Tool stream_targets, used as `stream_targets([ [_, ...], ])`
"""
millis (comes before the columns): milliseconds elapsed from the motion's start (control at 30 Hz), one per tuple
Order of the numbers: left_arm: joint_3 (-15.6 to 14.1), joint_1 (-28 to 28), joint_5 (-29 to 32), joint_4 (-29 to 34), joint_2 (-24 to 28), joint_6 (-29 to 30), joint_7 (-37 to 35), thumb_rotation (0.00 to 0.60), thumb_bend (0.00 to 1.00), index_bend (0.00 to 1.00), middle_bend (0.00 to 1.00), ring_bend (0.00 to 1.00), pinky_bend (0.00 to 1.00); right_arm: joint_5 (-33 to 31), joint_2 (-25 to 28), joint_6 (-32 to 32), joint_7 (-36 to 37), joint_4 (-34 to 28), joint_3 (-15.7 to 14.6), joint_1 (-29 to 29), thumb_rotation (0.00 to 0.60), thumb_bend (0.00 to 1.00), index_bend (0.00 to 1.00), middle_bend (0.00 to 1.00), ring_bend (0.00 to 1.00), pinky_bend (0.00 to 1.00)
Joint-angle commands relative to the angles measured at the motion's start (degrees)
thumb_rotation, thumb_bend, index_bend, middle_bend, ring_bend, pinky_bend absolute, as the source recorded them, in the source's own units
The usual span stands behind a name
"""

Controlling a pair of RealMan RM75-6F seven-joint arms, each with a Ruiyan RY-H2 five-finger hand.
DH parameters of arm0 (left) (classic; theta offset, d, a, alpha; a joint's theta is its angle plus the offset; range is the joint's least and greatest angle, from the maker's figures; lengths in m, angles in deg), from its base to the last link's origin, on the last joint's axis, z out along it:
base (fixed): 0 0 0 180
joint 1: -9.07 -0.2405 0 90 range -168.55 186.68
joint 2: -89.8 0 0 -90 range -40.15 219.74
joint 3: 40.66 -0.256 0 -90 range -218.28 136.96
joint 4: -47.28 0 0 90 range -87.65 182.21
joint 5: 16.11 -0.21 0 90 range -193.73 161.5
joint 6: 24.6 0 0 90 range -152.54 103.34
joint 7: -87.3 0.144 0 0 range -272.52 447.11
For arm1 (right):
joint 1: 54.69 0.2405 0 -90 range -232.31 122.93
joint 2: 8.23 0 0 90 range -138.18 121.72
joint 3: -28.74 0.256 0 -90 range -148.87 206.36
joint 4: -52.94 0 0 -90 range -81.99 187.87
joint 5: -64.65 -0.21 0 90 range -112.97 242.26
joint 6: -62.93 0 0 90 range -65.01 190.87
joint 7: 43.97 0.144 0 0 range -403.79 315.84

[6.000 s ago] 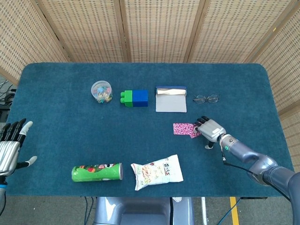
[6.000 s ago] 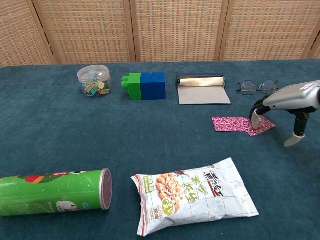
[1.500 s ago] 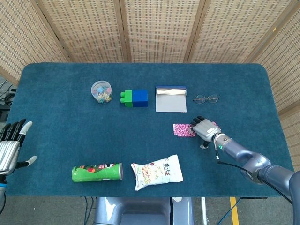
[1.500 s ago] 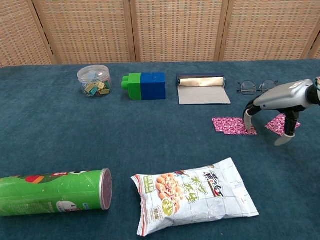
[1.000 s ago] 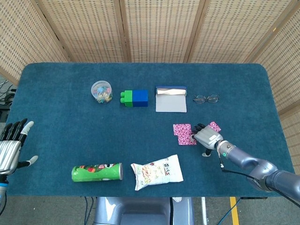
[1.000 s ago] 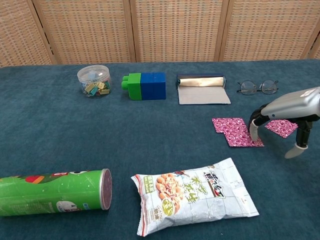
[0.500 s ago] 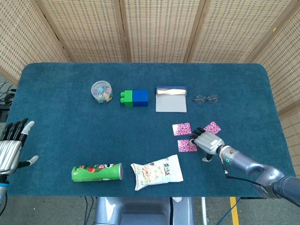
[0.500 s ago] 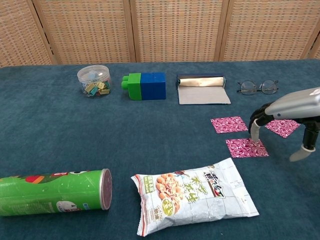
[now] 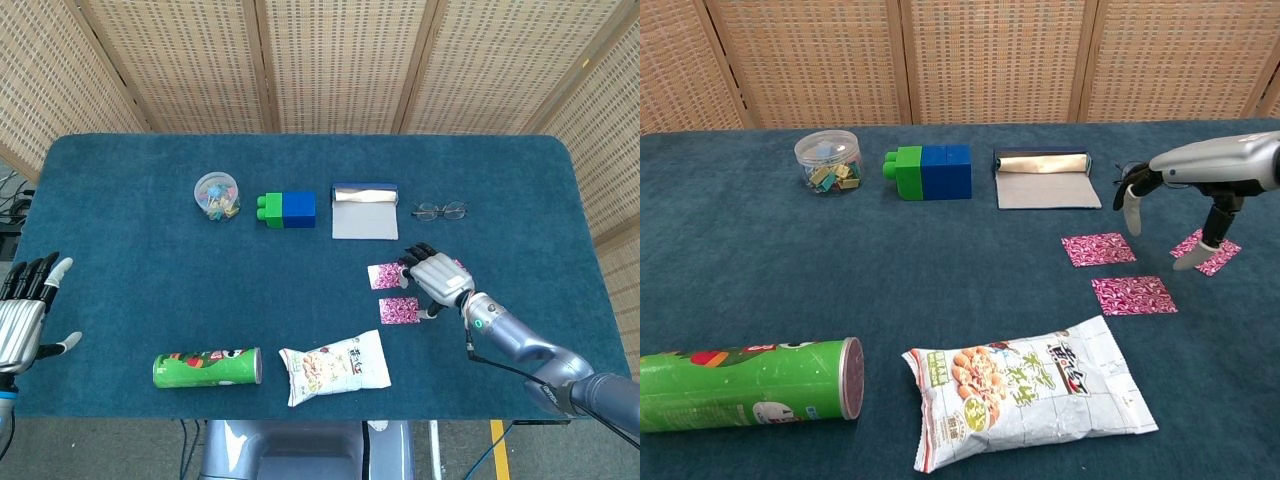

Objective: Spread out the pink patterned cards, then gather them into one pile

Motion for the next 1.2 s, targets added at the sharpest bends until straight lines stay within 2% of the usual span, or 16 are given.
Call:
stream_targets([
  [33,0.0,-0.1,0.0,-0.1,0.1,0.1,-0.2,0.600,0.04,0.00,0.00,0.00,0.00,-2.8,-2.1,0.2,-2.0,1.1,1.8,-0.2,0.600,0.21,0.40,0.19,0.00,0.00],
  [267,-0.1,-0.5,-0.2,-0.5,0.4,0.5,-1.0,0.600,0.04,0.00,0.00,0.00,0.00,-8.1,-5.6,-0.9,-5.9,3.3,4.3,0.4,0.600,0.21,0.41,0.19,0.00,0.00],
  [633,-0.2,-1.0,-0.2,-1.1,0.6,0.8,-1.9,0.600,0.04,0.00,0.00,0.00,0.00,-13.0,-10.9,-2.8,-9.9,9.6,6.1,1.6,0.600,0.18,0.41,0.19,0.00,0.00],
  [800,-0.2,-1.2,-0.1,-1.3,0.7,1.0,-2.1,0.600,0.04,0.00,0.00,0.00,0.00,-14.2,-12.8,-3.2,-10.8,12.1,6.6,2.0,0.600,0.19,0.41,0.19,0.00,0.00],
  [933,-0.2,-1.3,0.1,-1.4,0.8,1.0,-2.3,0.600,0.04,0.00,0.00,0.00,0.00,-15.0,-14.7,-3.7,-11.5,14.5,6.9,2.3,0.600,0.24,0.41,0.19,0.00,0.00],
  [1200,-0.1,-1.4,0.2,-1.4,1.1,1.0,-2.4,0.600,0.04,0.00,0.00,0.00,0.00,-15.3,-17.3,-4.1,-12.1,18.2,7.3,2.6,0.600,0.23,0.41,0.19,0.00,0.00],
])
